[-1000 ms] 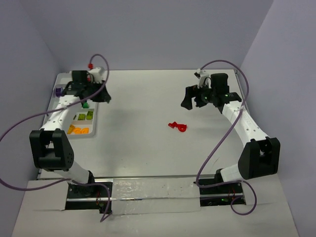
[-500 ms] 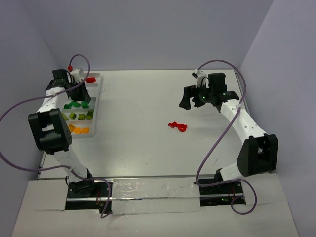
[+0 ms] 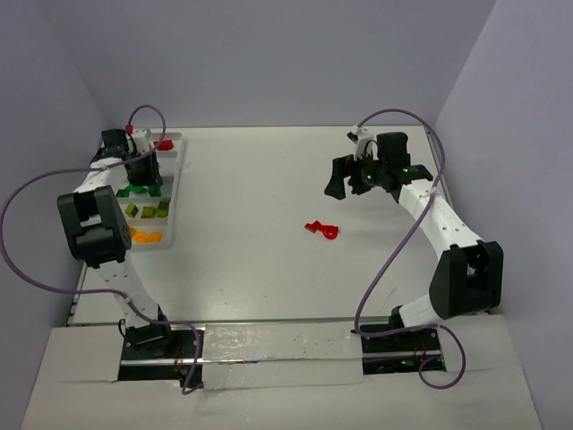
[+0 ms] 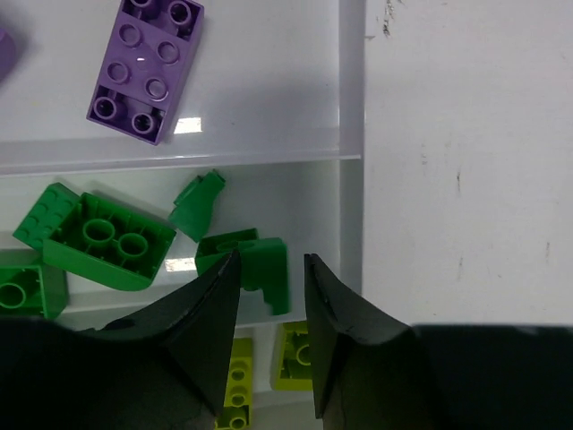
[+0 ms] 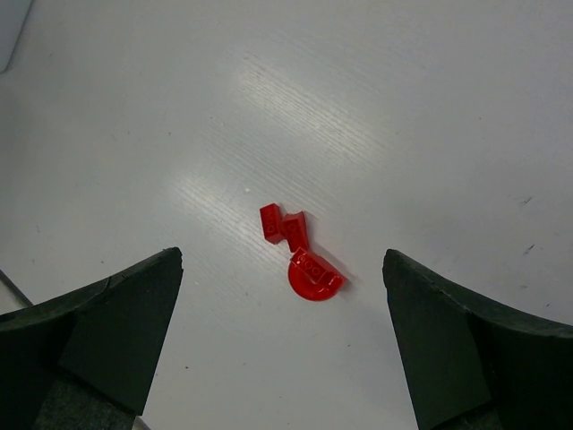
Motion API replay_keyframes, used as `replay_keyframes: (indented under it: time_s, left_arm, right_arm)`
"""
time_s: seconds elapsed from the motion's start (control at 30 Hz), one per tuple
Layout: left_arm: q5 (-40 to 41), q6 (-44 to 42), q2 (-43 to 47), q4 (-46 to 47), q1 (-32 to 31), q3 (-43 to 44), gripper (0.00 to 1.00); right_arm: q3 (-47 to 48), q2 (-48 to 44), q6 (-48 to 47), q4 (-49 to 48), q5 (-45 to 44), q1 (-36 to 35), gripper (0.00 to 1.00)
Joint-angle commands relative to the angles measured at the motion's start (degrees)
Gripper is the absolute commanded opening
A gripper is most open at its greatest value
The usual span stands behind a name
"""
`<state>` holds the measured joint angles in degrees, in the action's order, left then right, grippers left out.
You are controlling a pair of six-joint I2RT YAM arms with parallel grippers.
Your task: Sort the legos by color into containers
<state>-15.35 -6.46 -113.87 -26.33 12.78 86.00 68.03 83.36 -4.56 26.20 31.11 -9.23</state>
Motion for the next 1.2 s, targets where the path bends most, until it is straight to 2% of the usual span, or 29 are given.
replay_keyframes:
  time_s: [0.0, 0.23, 0.33, 0.43, 0.5, 0.6, 0.7, 0.8, 1.0, 1.1, 1.17]
  left_arm:
    - [1.1, -0.3, -0.3, 3.5, -0.3, 3.0, 0.47]
    - [-2.1, -1.4, 1.7, 1.8, -0.8, 4.9, 0.53]
    - [-7.3, -3.6, 7.9, 2.6, -2.8, 2.3, 0.55]
    - [-14.5, -7.6, 14.5, 4.0, -7.8, -2.6, 0.56]
    - [-17.9, -10.5, 18.6, 4.7, -16.0, -6.7, 0.57]
    - [-14.9, -10.4, 20.1, 7.1, -26.7, -10.5, 0.58]
    - [-12.8, -6.6, 19.7, 10.7, -33.9, -12.9, 0.58]
    - [-14.5, -8.1, 18.4, 15.5, -43.2, -16.8, 0.59]
    - [-28.9, -19.5, 12.3, 23.3, -47.7, -19.0, 0.6]
    - [-34.5, -27.7, 5.4, 17.3, -47.8, -11.6, 0.6]
    - [-35.2, -31.2, 2.2, 16.0, -48.2, -9.6, 0.61]
  right_arm:
    - [1.4, 0.6, -0.6, -1.0, 0.3, -0.4, 1.0]
    - [0.9, -0.1, -1.0, -0.7, -0.4, -0.4, 1.0]
    - [0.5, -0.9, -1.6, -0.1, -1.7, -0.3, 1.0]
    - [-0.3, -1.4, -2.6, 0.8, -2.9, -0.1, 1.0]
    - [-1.2, -1.5, -3.6, 2.0, -4.0, 0.6, 1.0]
    - [-2.5, -1.7, -5.1, 3.5, -6.1, 1.9, 1.0]
    - [-3.8, -2.1, -5.8, 4.5, -8.1, 4.2, 1.0]
    - [-5.6, -2.8, -6.3, 5.2, -7.6, 8.3, 1.0]
    - [-7.4, -3.3, -5.7, 5.7, -5.6, 13.4, 1.0]
    - [-8.1, -3.9, -5.4, 5.5, -4.8, 14.2, 1.0]
    - [-8.0, -3.8, -5.4, 5.7, -4.6, 14.2, 1.0]
